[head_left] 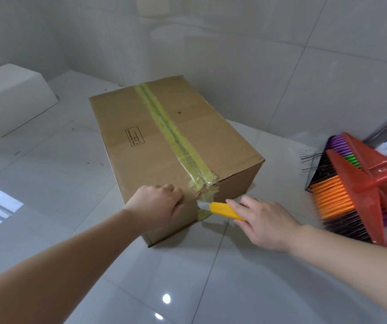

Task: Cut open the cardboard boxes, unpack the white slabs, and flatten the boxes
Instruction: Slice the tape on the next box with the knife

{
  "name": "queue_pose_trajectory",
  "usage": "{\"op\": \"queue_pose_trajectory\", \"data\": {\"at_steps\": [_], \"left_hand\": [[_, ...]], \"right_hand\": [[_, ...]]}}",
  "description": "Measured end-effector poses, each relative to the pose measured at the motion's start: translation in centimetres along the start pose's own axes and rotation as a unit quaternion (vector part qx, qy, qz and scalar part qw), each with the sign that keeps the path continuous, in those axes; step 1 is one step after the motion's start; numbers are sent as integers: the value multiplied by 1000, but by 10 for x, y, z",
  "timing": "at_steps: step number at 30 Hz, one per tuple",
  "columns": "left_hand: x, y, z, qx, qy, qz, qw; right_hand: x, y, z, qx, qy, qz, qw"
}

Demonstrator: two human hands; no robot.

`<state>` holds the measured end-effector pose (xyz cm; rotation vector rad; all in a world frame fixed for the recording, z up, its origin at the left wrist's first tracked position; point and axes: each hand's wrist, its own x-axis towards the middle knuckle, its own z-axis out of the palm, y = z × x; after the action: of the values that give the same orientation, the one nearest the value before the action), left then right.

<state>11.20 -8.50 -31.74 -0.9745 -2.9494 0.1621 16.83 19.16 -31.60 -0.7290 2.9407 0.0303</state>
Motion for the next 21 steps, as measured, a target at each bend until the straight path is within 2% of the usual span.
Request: {"op": "queue_pose_trajectory", "data": {"at_steps": [5, 11, 21], "left_hand": [[10, 11, 3, 25, 5, 14, 1000], [13, 15, -3, 15, -51, 21, 998], [12, 8, 2, -15, -38, 31, 999]], "right_hand": [[3, -4, 2, 3, -8, -10, 1000], [10, -3, 1, -4, 7, 8, 1000], [8, -6, 9, 31, 17, 16, 999]]}}
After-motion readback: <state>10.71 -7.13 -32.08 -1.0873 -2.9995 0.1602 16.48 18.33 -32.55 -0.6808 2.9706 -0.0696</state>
